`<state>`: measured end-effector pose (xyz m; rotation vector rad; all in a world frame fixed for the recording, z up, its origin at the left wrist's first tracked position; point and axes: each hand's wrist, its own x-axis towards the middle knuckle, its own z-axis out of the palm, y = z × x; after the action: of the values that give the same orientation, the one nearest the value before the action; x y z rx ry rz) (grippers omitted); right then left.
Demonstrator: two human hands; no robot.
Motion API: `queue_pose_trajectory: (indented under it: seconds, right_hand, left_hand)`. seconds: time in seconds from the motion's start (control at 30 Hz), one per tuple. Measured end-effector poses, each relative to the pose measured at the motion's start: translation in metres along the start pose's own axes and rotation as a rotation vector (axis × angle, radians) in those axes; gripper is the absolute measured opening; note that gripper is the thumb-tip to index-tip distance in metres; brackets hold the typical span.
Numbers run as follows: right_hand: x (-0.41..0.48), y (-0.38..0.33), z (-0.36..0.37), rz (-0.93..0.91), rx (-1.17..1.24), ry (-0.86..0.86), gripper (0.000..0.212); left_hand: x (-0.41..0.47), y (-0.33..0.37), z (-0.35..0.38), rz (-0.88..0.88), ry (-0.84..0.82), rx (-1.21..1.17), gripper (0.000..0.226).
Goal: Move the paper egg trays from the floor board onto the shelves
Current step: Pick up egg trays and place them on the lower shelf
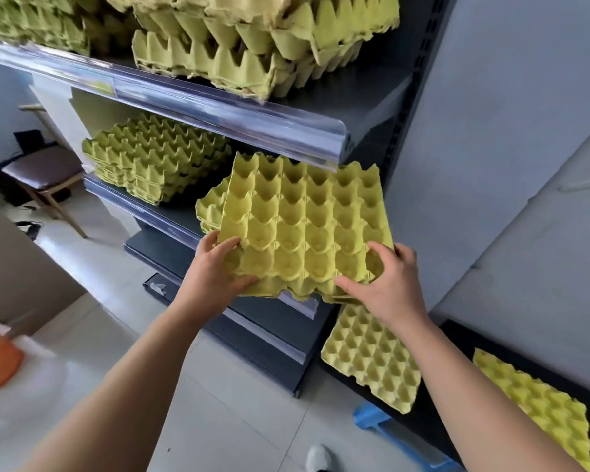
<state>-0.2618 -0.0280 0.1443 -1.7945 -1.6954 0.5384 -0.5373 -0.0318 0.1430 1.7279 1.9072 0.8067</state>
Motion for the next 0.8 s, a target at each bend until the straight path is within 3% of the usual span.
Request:
queue_pose_trajectory:
  seconds: [0.17, 0.47, 0.8]
  right_hand:
    - [0.042, -0.019, 0.026, 0.014, -0.017, 0.025, 0.089]
    - [0.095, -0.032, 0.064, 0.074, -0.036, 0.028, 0.091]
    - [0.092, -0.060, 0.087, 0.200, -0.109, 0.114, 0.092]
  left_hand:
    - [0.054, -0.021, -0.012, 0.011, -0.032, -0.008, 0.094]
    - [0.133, -0.044, -0.018, 0.034, -0.019, -0.044, 0.085]
    - [0.180, -0.066, -0.026, 0.149, -0.123, -0.033, 0.080]
